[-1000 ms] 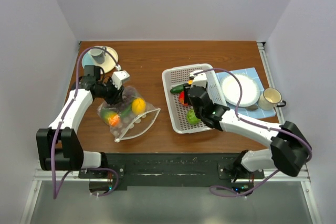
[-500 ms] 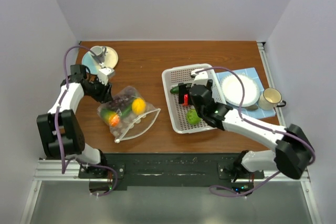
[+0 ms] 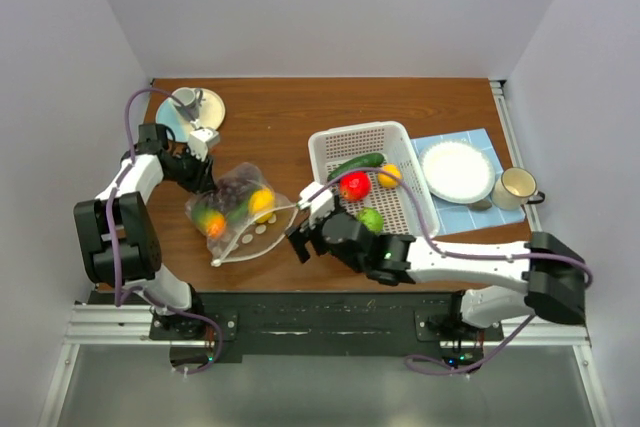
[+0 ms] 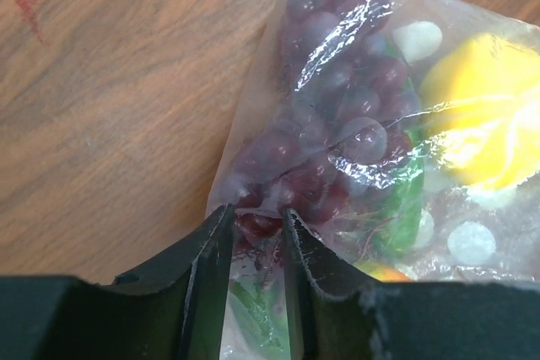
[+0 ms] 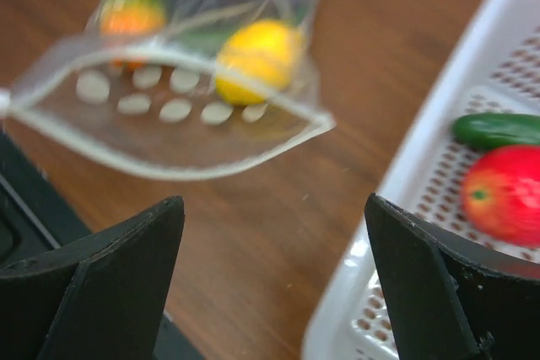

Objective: Open the zip-top bag and remove the fake food

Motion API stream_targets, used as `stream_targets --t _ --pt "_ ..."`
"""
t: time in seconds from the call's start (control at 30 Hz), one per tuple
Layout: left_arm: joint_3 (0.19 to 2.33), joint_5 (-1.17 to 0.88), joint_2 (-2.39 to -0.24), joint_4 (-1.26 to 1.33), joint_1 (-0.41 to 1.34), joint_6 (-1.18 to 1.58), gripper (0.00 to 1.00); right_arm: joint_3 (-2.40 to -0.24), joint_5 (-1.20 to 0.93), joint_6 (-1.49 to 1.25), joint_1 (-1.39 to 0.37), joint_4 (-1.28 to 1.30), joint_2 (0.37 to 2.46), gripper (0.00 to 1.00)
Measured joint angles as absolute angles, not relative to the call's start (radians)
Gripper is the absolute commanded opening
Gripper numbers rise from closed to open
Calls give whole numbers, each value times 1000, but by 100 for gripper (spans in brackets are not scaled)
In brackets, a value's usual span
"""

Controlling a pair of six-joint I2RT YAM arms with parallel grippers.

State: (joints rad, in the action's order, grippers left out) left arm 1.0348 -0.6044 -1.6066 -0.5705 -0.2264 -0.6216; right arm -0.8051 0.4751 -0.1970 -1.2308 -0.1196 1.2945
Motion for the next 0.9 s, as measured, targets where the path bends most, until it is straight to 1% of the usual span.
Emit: stream_targets --t 0.13,0.33,0.67,0.77,0.9 --pt "1032 -605 -1608 -548 -226 -621 31 -836 432 -170 -1291 -135 1433 90" --pt "994 -617 -1603 -523 -226 -623 28 -978 399 -136 -1308 -166 1599 90" --pt "933 -621 -1534 -529 -226 -664 25 -1159 390 -129 -1304 -241 1803 89" --pt "927 -620 -1523 -537 -226 -676 24 -1171 388 -130 -1301 -238 1861 89" --pt "924 -620 -1517 -543 -226 -684 24 -1165 375 -131 -1299 -229 1876 89"
